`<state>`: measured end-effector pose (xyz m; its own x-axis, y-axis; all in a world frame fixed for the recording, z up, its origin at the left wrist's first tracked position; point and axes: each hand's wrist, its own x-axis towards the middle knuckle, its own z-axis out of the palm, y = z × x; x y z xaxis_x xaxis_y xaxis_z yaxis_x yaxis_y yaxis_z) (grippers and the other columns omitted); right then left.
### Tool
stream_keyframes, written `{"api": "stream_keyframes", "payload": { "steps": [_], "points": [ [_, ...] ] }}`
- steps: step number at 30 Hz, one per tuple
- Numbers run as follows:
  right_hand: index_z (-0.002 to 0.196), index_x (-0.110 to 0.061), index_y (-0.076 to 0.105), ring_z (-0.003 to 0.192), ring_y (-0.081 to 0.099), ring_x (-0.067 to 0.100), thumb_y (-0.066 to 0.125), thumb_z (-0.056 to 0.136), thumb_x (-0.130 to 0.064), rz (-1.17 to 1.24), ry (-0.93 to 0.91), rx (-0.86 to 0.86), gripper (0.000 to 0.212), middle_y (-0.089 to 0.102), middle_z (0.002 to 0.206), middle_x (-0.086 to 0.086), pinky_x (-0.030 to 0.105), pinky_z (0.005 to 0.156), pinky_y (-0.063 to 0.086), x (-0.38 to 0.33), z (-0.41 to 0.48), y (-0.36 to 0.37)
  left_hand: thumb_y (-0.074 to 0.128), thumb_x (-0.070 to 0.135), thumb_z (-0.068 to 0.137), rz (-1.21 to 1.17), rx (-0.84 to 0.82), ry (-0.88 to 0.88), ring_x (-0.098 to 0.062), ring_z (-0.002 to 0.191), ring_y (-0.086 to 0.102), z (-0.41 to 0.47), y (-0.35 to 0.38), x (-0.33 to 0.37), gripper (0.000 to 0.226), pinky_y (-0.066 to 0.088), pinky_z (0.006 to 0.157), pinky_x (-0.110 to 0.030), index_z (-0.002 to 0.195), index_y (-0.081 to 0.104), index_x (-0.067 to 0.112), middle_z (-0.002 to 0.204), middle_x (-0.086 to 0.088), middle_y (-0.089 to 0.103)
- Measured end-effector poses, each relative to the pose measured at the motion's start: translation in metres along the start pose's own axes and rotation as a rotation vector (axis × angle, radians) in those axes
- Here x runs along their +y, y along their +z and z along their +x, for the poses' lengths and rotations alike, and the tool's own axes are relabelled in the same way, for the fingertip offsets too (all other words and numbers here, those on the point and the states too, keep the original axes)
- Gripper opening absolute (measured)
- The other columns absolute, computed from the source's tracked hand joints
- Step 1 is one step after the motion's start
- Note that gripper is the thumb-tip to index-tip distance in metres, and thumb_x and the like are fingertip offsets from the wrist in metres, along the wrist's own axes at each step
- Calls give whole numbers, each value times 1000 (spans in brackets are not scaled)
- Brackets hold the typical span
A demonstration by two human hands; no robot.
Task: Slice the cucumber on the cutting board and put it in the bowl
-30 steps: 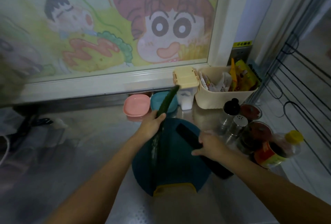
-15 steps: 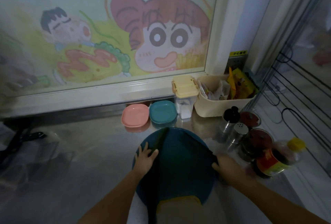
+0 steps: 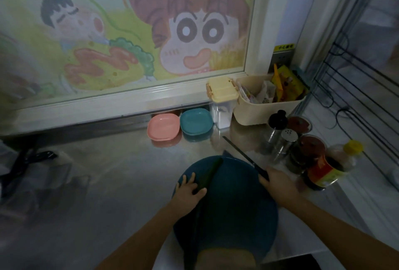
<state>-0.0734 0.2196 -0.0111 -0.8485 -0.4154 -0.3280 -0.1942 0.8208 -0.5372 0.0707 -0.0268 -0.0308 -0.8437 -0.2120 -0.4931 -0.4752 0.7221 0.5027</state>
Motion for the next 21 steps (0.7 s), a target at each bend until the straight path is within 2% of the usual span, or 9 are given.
{"api": "stream_keyframes", "payload": {
  "steps": [5,7,9,11,13,15,17,19,21],
  "points": [
    [69,-20,45,66,54,12,50,96,-29,47,7,-29,29,53,68,-2,23,56,37,2,-13,5,38,51,96,90,-85,21,-34,143,-7,-15,11,15,49,6,115,-45,124,55,15,157,-10,-4],
    [69,-21,45,67,55,15,50,95,-28,75,9,-45,28,54,69,-1,26,59,40,5,-20,6,38,49,96,108,-82,56,-32,138,20,-18,11,25,48,21,111,-39,121,57,12,151,-16,21],
    [68,-20,46,65,54,15,51,95,-26,110,-1,-54,28,55,69,1,27,57,41,8,-28,5,37,45,98,66,-111,105,-26,113,49,-17,3,40,44,38,94,-31,117,55,9,127,-14,50],
    [71,-16,51,67,56,18,51,95,-23,170,-5,-54,25,60,72,5,26,59,42,12,-34,2,37,42,99,10,-137,106,-18,99,54,-12,-9,54,39,39,84,-28,118,52,12,115,-10,58],
    [78,-12,57,74,60,20,51,95,-22,260,10,-46,20,65,80,8,27,65,44,17,-40,-1,38,42,99,-46,-144,44,-13,97,53,-7,-20,64,39,39,86,-28,123,51,14,118,-7,57],
    [81,-12,60,77,61,20,51,95,-21,322,18,-34,19,66,81,7,26,67,45,21,-46,-4,39,41,99,-290,-149,-62,-16,94,60,-2,-28,69,40,48,86,-32,122,51,11,109,-7,61],
    [78,-13,59,74,60,16,51,95,-21,333,9,-17,20,64,77,3,22,62,43,23,-50,-8,41,38,99,-644,-76,-164,-22,86,63,3,-29,72,39,54,77,-35,118,54,6,96,-9,63],
    [75,-16,57,70,58,12,51,96,-22,334,-9,-3,22,63,73,1,22,60,40,24,-52,-12,42,35,99,-911,104,-259,-26,89,62,10,-26,73,41,53,72,-36,120,52,1,98,-13,62],
    [77,-14,59,71,60,15,53,95,-26,332,-15,10,21,64,74,2,25,62,44,25,-53,-13,44,32,99,-1075,301,-345,-28,93,59,15,-17,73,39,53,73,-39,119,50,-1,106,-16,61]
  ]
}}
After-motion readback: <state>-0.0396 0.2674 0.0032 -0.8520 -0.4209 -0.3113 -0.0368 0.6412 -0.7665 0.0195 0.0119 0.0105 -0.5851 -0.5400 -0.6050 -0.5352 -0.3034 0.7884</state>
